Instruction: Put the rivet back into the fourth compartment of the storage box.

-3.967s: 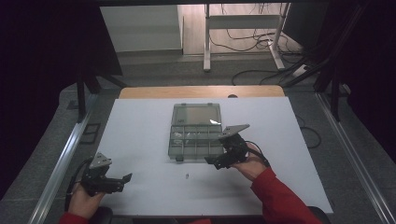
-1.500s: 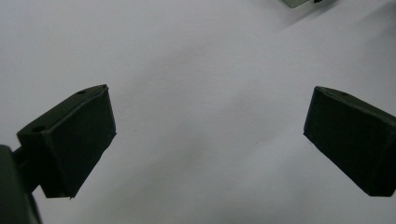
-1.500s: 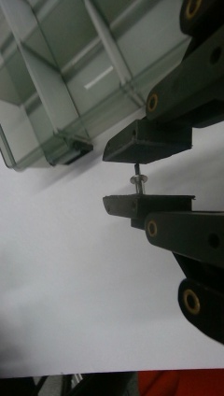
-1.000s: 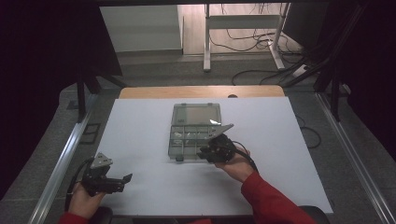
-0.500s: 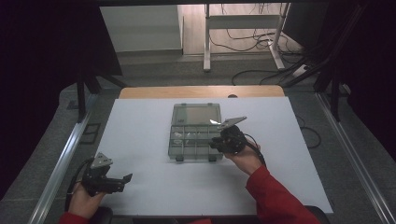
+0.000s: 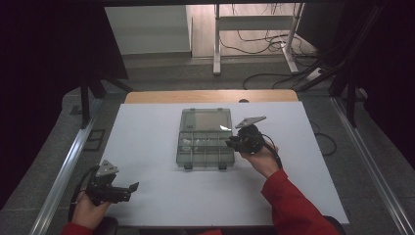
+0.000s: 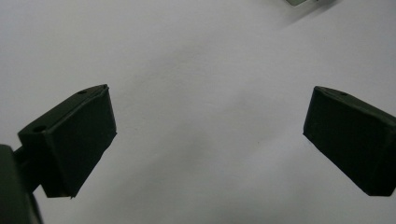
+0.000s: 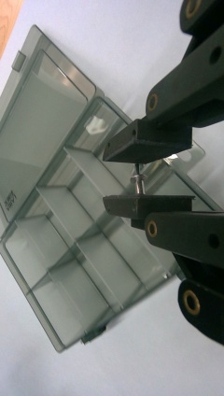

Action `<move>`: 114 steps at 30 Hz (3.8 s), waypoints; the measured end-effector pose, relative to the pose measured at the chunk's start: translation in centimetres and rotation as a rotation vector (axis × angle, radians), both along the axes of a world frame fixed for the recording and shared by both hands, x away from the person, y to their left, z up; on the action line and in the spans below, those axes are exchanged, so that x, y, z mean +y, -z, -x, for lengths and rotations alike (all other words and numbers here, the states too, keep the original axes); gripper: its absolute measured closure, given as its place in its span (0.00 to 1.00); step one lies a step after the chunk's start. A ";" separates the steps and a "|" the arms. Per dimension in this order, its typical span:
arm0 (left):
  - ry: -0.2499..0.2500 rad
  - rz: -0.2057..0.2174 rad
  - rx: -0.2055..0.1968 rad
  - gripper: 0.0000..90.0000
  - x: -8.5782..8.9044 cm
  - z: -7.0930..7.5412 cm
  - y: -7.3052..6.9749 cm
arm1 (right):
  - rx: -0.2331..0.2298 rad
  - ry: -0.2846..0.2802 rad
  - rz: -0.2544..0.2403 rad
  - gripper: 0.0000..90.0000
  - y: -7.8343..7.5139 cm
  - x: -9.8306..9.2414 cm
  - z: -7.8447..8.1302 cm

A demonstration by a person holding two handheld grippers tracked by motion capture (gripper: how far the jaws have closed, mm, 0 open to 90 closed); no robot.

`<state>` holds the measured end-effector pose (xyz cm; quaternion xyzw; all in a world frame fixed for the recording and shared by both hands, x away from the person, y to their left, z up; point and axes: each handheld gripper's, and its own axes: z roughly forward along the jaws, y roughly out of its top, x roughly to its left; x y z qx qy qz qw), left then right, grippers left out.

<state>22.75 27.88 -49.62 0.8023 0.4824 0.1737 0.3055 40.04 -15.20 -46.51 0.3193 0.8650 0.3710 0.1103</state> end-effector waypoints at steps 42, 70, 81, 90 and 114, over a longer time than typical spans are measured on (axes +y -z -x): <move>0.003 -0.003 -0.001 0.03 0.0 0.0 0.0 | 0.007 -0.020 0.055 0.46 1.0 1.0 -2.0; 0.000 0.007 -0.005 0.03 0.0 0.0 0.0 | -0.035 -0.045 0.021 0.11 0.3 -0.5 0.9; 0.000 0.007 -0.006 0.03 0.0 0.1 0.0 | -0.020 -0.073 0.009 0.07 0.5 -1.1 2.3; 0.000 0.007 -0.006 0.03 0.0 0.0 0.0 | -0.048 -0.037 0.006 0.00 0.3 -1.7 3.1; 0.001 0.007 -0.007 0.03 0.0 0.1 0.0 | -0.063 -0.059 0.033 0.00 0.3 -3.2 5.2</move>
